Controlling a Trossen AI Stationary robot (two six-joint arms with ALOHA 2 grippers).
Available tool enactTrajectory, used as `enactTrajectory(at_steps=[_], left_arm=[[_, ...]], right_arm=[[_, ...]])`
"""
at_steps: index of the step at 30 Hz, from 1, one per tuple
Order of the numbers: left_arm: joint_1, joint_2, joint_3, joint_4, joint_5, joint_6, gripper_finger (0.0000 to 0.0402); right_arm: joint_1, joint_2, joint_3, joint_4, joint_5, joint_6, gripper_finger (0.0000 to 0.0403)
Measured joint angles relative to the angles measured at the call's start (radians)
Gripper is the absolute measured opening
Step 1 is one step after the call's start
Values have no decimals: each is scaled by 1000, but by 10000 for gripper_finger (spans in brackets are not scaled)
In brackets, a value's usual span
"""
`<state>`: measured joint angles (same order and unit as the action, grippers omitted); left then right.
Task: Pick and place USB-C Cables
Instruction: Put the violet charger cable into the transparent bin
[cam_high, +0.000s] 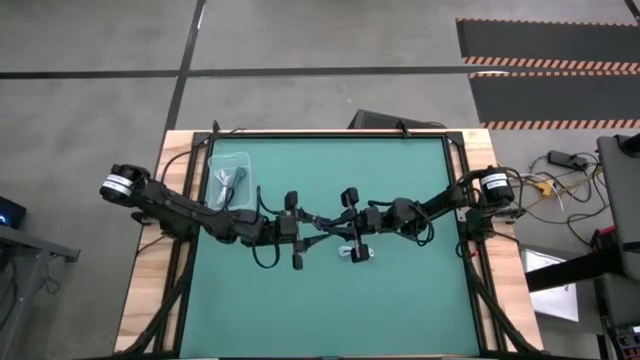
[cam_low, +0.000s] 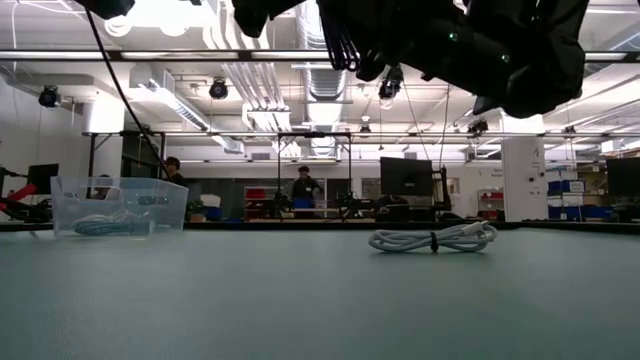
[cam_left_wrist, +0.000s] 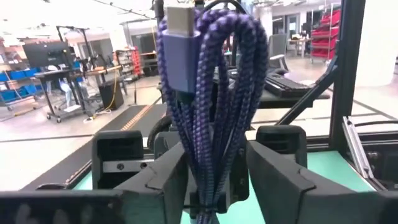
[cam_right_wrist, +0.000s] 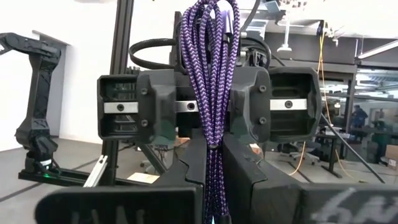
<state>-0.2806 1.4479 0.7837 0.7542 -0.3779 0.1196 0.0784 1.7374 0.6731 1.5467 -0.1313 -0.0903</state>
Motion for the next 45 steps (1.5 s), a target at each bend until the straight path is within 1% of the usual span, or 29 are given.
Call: enactTrajectory(at_steps=[8, 11, 13, 22, 32, 34, 37, 42, 45], left_arm=[[1, -3, 0, -1, -5, 0, 54], [2, -3, -1, -2, -5, 0, 24], [2, -3, -1, -3, -5, 0, 13], [1, -5, -2, -3, -8, -7, 15], [1, -5, -2, -19, -22, -7, 16], [1, -7, -1, -38, -23, -8, 16], [1, -15, -1, -59, -33, -9, 16], [1, -39, -1, -102, -95, -10, 17], [1, -50, -1, -124, -121, -11, 17]], right_arm=[[0, 0, 0, -1, -1, -14, 18], [0, 0, 0, -4, -1, -9, 34], [0, 0, 0, -8, -1, -5, 46], [0, 0, 0, -23, 3, 10, 84], [0, -21, 0, -47, 4, 56, 140], [0, -42, 0, -95, 14, 54, 148], [0, -91, -1, -214, 71, 54, 156], [-1, -210, 3, -467, 114, 31, 160], [-2, -297, 3, -657, 136, -4, 156]])
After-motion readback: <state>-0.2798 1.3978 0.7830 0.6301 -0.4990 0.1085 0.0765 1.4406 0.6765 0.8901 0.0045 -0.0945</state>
